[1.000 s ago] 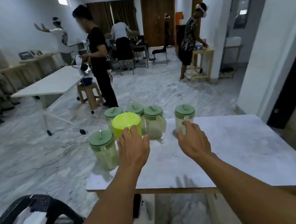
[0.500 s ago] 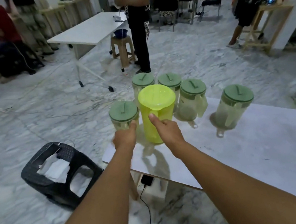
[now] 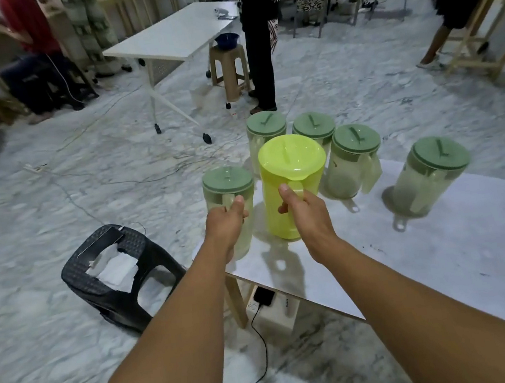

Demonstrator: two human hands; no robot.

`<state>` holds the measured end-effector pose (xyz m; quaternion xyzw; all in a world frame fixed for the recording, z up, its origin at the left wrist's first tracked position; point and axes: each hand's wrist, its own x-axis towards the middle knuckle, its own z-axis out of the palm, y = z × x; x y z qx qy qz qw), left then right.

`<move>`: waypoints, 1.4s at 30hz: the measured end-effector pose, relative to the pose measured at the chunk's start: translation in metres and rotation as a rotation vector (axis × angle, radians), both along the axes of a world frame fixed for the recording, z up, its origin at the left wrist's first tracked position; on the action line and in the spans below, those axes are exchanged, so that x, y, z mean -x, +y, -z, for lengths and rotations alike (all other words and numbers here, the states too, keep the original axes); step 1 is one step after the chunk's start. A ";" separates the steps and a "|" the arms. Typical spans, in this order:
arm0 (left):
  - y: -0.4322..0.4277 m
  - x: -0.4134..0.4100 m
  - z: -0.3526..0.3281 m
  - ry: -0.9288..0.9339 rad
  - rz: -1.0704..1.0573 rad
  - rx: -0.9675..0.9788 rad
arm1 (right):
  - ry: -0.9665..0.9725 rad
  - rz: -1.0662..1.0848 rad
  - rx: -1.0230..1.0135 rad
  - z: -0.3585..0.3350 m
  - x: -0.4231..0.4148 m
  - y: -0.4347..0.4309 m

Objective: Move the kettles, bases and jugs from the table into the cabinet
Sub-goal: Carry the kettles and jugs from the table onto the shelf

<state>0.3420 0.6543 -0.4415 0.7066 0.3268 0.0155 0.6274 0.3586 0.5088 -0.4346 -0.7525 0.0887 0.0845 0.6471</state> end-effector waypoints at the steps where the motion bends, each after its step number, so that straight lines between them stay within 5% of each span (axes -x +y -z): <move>1: 0.002 0.004 -0.003 -0.016 0.005 0.028 | 0.023 0.027 -0.003 -0.002 0.003 -0.001; 10: 0.042 0.056 -0.056 -0.167 0.148 0.010 | -0.012 0.175 0.024 -0.028 0.083 0.016; 18: 0.031 0.123 -0.109 -0.349 0.378 -0.016 | -0.084 0.562 -0.038 -0.080 0.186 0.017; 27: -0.118 0.190 -0.185 -0.550 0.586 0.096 | -0.296 1.060 0.043 -0.171 0.299 -0.099; 34: -0.260 0.270 -0.233 -0.633 0.884 0.197 | -0.443 1.542 0.460 -0.239 0.428 -0.217; 42: -0.440 0.413 -0.280 -0.734 1.232 0.374 | -0.471 1.977 0.688 -0.287 0.599 -0.347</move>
